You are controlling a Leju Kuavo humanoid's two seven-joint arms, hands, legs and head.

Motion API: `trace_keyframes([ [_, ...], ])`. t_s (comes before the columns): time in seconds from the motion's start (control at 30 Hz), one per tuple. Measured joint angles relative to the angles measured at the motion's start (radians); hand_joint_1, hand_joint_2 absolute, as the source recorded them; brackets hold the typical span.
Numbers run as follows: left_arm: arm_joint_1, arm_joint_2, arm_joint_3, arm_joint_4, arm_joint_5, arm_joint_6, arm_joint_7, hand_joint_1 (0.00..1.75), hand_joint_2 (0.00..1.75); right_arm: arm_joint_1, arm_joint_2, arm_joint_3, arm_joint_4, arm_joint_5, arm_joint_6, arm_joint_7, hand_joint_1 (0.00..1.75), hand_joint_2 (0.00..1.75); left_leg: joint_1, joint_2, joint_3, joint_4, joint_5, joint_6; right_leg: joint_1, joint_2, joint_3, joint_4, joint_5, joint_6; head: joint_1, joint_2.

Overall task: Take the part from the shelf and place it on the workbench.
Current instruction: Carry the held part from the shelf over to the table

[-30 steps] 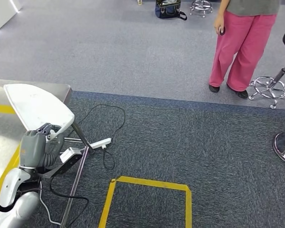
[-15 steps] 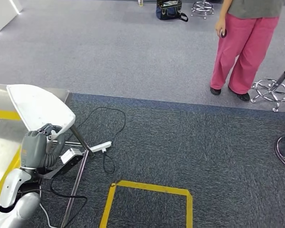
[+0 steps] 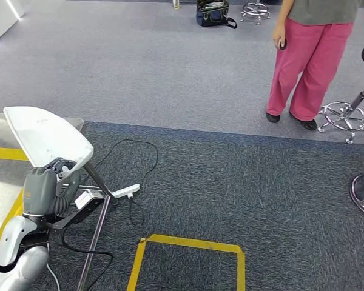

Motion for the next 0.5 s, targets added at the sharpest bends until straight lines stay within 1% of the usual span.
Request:
trace_keyframes([
  [0.07, 0.000, 0.000, 0.000, 0.000, 0.000, 0.000, 0.000, 1.75, 1.75, 0.000, -0.001, 0.000, 0.000, 0.000, 0.000, 0.000, 0.00, 0.00, 0.006, 0.000, 0.008, -0.014, 0.000, 0.003, 0.000, -0.002, -0.002, 0.003, -0.007, 0.010, 0.000, 0.000],
  [0.1, -0.001, 0.000, 0.000, -0.001, -0.001, 0.000, 0.000, 1.75, 1.75, 0.000, -0.002, 0.000, 0.000, 0.000, 0.000, 0.000, 0.00, 0.00, 0.009, 0.000, 0.015, -0.021, 0.001, 0.006, 0.001, -0.003, -0.011, 0.024, -0.020, 0.015, 0.002, 0.000],
  [0.13, -0.002, 0.000, 0.000, -0.001, -0.001, 0.000, 0.000, 1.75, 1.75, -0.001, -0.002, 0.000, 0.000, -0.001, -0.001, 0.000, 0.00, 0.00, 0.012, 0.000, 0.021, -0.026, 0.001, 0.009, 0.001, -0.003, -0.033, 0.067, -0.041, 0.018, 0.003, 0.000],
  [0.17, -0.002, -0.001, -0.001, -0.001, -0.002, 0.000, 0.000, 1.75, 1.75, -0.001, -0.003, 0.000, 0.000, -0.001, -0.001, -0.001, 0.00, 0.00, 0.012, 0.001, 0.025, -0.027, -0.002, 0.012, 0.000, -0.003, -0.067, 0.130, -0.068, 0.021, 0.004, 0.000],
  [0.2, -0.003, -0.001, -0.001, -0.001, -0.002, 0.000, 0.000, 1.75, 1.75, -0.002, -0.003, 0.000, 0.000, -0.001, 0.000, -0.001, 0.00, 0.00, 0.011, 0.001, 0.026, -0.026, -0.004, 0.014, 0.000, -0.003, -0.108, 0.200, -0.093, 0.024, 0.005, 0.000],
  [0.23, -0.002, -0.001, -0.001, -0.001, -0.003, -0.001, 0.000, 1.75, 1.75, -0.003, -0.003, 0.000, 0.000, -0.001, 0.000, -0.002, 0.00, 0.00, 0.011, 0.002, 0.028, -0.026, -0.006, 0.014, -0.001, -0.003, -0.144, 0.255, -0.106, 0.027, 0.004, 0.000],
  [0.27, -0.002, -0.002, -0.002, -0.001, -0.003, -0.002, 0.000, 1.75, 1.75, -0.003, -0.004, 0.000, 0.000, -0.002, 0.000, -0.002, 0.00, 0.00, 0.010, 0.002, 0.030, -0.026, -0.009, 0.014, -0.001, -0.003, -0.165, 0.277, -0.100, 0.029, 0.005, 0.000],
  [0.3, -0.001, -0.002, -0.002, -0.001, -0.003, -0.003, 0.000, 1.75, 1.75, -0.004, -0.004, 0.001, 0.000, -0.003, 0.000, -0.003, 0.00, 0.00, 0.010, 0.001, 0.035, -0.026, -0.013, 0.013, -0.001, -0.003, -0.164, 0.258, -0.072, 0.029, 0.005, 0.000],
  [0.33, -0.001, -0.003, -0.002, -0.001, -0.002, -0.005, 0.001, 1.75, 1.75, -0.004, -0.004, 0.001, 0.000, -0.004, 0.000, -0.002, 0.00, 0.00, 0.010, 0.001, 0.042, -0.025, -0.018, 0.011, -0.001, -0.004, -0.143, 0.202, -0.029, 0.029, 0.005, 0.000],
  [0.37, -0.001, -0.003, -0.002, -0.001, -0.001, -0.006, 0.001, 1.75, 1.75, -0.004, -0.004, 0.001, 0.000, -0.005, 0.000, -0.002, 0.00, 0.00, 0.010, 0.000, 0.049, -0.025, -0.024, 0.008, -0.002, -0.005, -0.113, 0.133, 0.010, 0.028, 0.005, 0.000],
  [0.4, -0.002, -0.004, -0.002, -0.001, 0.000, -0.007, 0.001, 1.75, 1.75, -0.004, -0.004, 0.001, 0.000, -0.007, 0.000, -0.002, 0.00, 0.00, 0.008, -0.001, 0.054, -0.022, -0.031, 0.004, -0.002, -0.005, -0.081, 0.069, 0.036, 0.025, 0.005, 0.000],
  [0.43, -0.002, -0.004, -0.002, -0.001, 0.001, -0.008, 0.001, 1.75, 1.75, -0.003, -0.004, 0.001, 0.000, -0.008, 0.000, -0.001, 0.00, 0.00, 0.006, -0.002, 0.056, -0.019, -0.036, -0.001, -0.001, -0.004, -0.058, 0.026, 0.049, 0.021, 0.004, 0.000],
  [0.47, -0.003, -0.004, -0.002, -0.001, 0.002, -0.008, 0.001, 1.75, 1.75, -0.003, -0.004, 0.002, 0.000, -0.009, 0.000, -0.002, 0.00, 0.00, 0.004, -0.002, 0.057, -0.016, -0.038, -0.003, -0.001, -0.003, -0.047, 0.007, 0.050, 0.018, 0.003, 0.000],
  [0.5, -0.003, -0.004, -0.002, -0.001, 0.002, -0.009, 0.002, 1.75, 1.75, -0.003, -0.004, 0.002, 0.000, -0.010, 0.000, -0.002, 0.00, 0.00, 0.002, -0.002, 0.056, -0.014, -0.039, -0.002, -0.001, -0.002, -0.043, 0.002, 0.049, 0.015, 0.002, 0.000],
])
